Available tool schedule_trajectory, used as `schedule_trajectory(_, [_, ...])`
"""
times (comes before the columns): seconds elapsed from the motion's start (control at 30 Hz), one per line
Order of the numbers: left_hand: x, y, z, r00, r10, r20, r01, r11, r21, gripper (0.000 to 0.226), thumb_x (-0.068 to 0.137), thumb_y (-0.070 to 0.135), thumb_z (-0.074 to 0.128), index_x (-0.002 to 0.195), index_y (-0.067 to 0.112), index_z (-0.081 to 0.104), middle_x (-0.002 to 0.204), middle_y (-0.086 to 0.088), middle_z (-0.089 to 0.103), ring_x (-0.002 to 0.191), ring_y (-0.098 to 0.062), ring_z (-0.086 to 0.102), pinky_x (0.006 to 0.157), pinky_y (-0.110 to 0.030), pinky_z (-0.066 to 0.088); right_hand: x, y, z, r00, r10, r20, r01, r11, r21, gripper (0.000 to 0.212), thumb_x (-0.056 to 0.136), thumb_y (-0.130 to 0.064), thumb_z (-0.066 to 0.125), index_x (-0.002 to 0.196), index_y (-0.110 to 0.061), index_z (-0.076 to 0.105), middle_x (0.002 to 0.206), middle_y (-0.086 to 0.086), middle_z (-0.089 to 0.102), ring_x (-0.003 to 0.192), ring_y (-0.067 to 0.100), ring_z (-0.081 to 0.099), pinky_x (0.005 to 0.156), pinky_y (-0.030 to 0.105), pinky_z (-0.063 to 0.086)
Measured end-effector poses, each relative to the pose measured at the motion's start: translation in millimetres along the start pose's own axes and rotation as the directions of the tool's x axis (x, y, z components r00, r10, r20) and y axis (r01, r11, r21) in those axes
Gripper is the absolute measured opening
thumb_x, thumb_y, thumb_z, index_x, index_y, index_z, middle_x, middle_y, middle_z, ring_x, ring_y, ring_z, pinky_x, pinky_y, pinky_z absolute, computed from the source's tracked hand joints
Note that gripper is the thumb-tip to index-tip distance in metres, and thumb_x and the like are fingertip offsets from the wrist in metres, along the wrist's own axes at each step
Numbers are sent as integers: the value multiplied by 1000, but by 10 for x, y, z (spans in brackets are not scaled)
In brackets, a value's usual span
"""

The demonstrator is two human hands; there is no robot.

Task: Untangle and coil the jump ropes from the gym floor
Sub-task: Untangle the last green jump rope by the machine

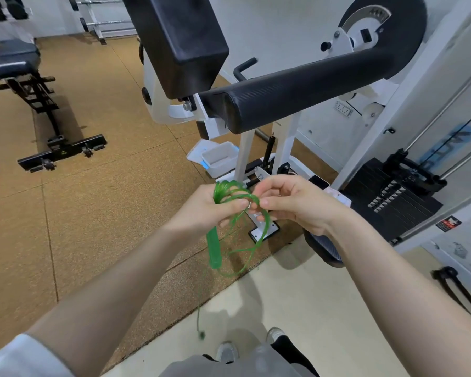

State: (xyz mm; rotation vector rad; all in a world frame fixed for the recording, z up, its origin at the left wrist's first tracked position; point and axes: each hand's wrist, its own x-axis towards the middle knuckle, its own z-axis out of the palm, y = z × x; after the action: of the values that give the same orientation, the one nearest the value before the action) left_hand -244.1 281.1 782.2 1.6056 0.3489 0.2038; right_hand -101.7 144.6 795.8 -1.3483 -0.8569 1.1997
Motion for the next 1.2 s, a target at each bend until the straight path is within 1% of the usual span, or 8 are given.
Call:
schedule_trajectory(0.27, [25,-104,-22,989,-88,115,126,915,-383,23,85,23,61,71,9,48,41,10,25,35,-4,21,41,-16,30,70,23,21,989,123,82,-135,978,157,10,76,-4,62,85,-5,56,64,2,59,52,10,57,51,19,49])
schedule_trajectory(0.6, [48,-147,-165,981,-186,47,186,864,-467,30,84,33,55,64,11,53,40,10,23,33,-4,18,41,-17,22,-77,3,-221,987,151,-47,-158,949,-272,21,95,-11,48,89,-5,66,58,-3,50,51,10,41,55,19,38])
schedule_trajectory(0.73, [27,-108,-83,962,-191,193,234,943,-235,44,94,29,49,52,18,59,39,10,23,39,-11,14,47,-25,19,-98,-75,-258,963,230,-141,-265,700,-663,8,93,-7,54,90,-8,61,77,6,61,59,17,62,54,29,53])
schedule_trajectory(0.87, [46,-85,60,945,-221,241,275,936,-222,53,98,25,41,47,18,57,39,9,23,42,-13,10,49,-28,14,17,40,-220,966,-96,-242,-225,157,-962,12,92,-6,47,89,-15,40,79,7,59,66,24,63,61,44,55])
schedule_trajectory(0.93, [76,-114,66,952,-230,204,274,936,-221,42,98,24,41,62,15,61,40,8,23,39,-10,14,43,-21,20,23,93,-263,923,-216,-319,-222,378,-899,12,93,-10,49,87,-14,39,77,12,61,66,25,63,63,47,54])
schedule_trajectory(1.0, [109,-147,25,959,-265,98,278,947,-159,31,98,24,44,78,9,62,42,8,24,38,-9,21,42,-19,29,-20,67,-307,933,-124,-336,-177,657,-733,15,90,-15,57,87,-13,42,85,14,63,73,21,63,73,47,53])
schedule_trajectory(1.1, [141,-188,-37,965,-261,-6,260,963,-76,23,96,21,49,84,7,63,45,7,28,40,-8,25,43,-18,32,-82,40,-303,992,69,-108,-126,679,-723,26,84,-24,67,103,-20,51,110,-1,57,105,11,54,93,31,44])
schedule_trajectory(1.2, [164,-157,1,974,-226,-23,224,972,-65,22,95,19,51,83,3,60,45,8,30,41,-8,26,45,-20,32,-1,113,-117,927,-244,-284,-120,525,-842,25,87,-38,60,88,-13,59,91,1,57,88,14,52,74,24,39])
